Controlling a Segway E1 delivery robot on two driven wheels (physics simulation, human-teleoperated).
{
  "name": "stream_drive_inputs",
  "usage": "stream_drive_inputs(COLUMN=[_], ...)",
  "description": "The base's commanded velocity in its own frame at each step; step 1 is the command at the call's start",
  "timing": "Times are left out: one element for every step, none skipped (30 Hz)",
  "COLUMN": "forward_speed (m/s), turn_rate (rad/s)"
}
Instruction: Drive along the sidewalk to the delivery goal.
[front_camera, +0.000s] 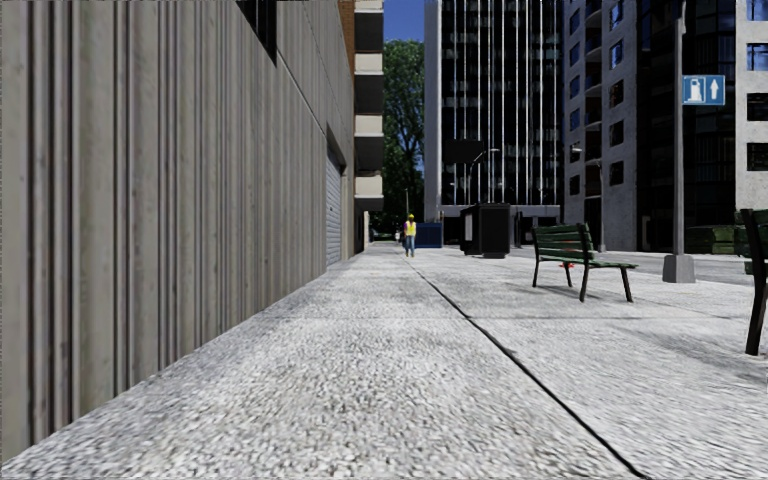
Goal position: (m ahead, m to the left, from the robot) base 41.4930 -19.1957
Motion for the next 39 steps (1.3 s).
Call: stream_drive_inputs(forward_speed=[1.61,1.61,1.69,1.83,2.00,2.00,2.00,2.00,2.00,2.00,2.00,2.00,2.00,2.00,2.00,2.00,2.00,2.00,2.00,2.00,2.00,2.00,1.99,1.96,1.96,1.95,1.94,1.94,1.93,1.93,1.93,1.93,1.93,1.93,1.93,1.93,1.93,1.93,1.93], turn_rate=[-0.46,-0.46,-0.46,-0.46,-0.46,-0.46,-0.38,-0.30,-0.08,0.00,0.00,0.00,0.00,0.00,0.00,0.00,0.00,0.00,0.00,0.00,0.00,0.00,0.00,0.00,0.00,0.00,0.00,0.00,0.00,0.00,0.00,0.00,0.00,0.00,0.00,0.00,0.00,0.00,0.03])
